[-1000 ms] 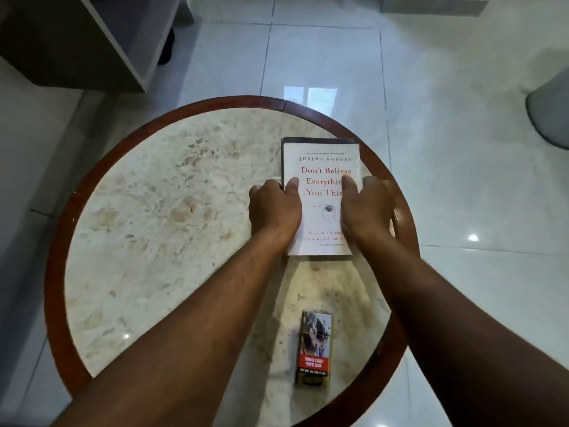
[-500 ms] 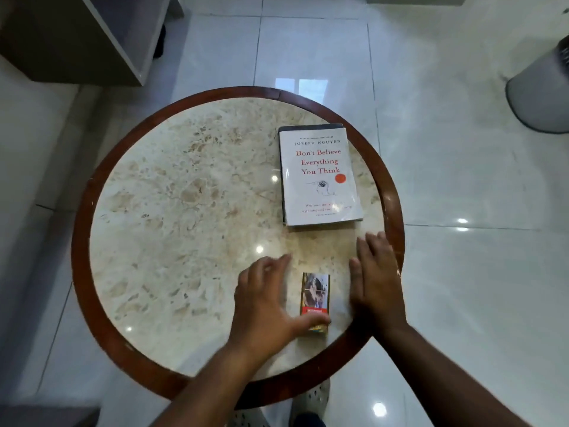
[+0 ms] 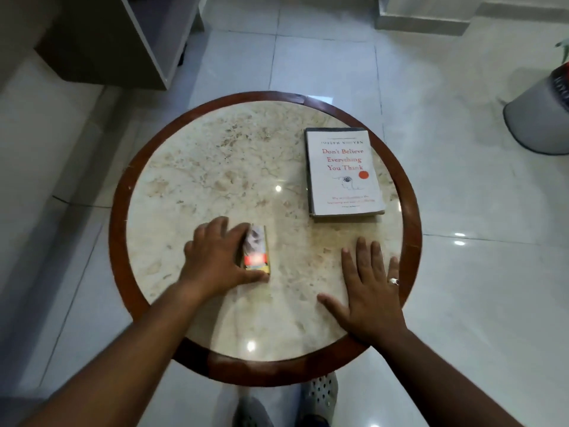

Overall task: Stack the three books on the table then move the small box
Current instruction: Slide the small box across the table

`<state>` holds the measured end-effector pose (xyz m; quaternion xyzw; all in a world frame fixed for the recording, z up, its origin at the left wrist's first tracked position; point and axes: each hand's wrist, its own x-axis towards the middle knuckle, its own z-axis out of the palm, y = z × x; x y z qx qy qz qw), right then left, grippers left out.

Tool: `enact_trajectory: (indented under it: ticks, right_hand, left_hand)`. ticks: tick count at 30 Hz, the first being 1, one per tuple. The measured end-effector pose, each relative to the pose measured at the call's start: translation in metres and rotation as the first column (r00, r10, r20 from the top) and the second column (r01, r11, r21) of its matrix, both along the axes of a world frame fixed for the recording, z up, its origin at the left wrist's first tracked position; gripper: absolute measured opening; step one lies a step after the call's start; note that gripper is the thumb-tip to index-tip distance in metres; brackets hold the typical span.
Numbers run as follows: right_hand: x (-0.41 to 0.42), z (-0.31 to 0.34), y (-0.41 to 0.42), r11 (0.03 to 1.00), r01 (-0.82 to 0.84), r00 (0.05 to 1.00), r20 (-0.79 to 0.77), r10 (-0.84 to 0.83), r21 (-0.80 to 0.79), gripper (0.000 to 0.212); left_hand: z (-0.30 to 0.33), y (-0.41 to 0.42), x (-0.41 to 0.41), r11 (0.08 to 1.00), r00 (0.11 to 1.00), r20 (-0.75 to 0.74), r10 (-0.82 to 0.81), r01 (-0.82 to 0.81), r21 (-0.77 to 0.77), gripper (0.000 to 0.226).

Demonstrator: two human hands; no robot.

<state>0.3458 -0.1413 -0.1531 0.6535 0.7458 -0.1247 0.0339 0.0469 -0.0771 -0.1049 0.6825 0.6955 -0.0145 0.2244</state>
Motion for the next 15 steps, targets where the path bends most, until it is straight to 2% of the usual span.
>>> enact_trajectory:
  ticks: [4,8,15]
  right_hand:
    - [-0.038,-0.003,0.0,0.999,-0.041,0.999,0.0,0.041,0.008,0.105]
    - [-0.056,-0.002,0.007,0.999,-0.018,1.0,0.023,0.017,0.038,0.105]
    - [-0.059,0.0,0.008,0.999,-0.012,0.999,0.047,0.011,0.034,0.105]
  left_hand:
    - [0.008,0.043,-0.068,0.991,0.991,0.013,0.131,-0.131,-0.041,0.116]
    - [0.011,0.072,-0.103,0.986,0.986,0.044,0.163,-0.161,-0.048,0.115]
    - [0.014,0.078,-0.11,0.986,0.986,0.067,0.153,-0.148,-0.077,0.114]
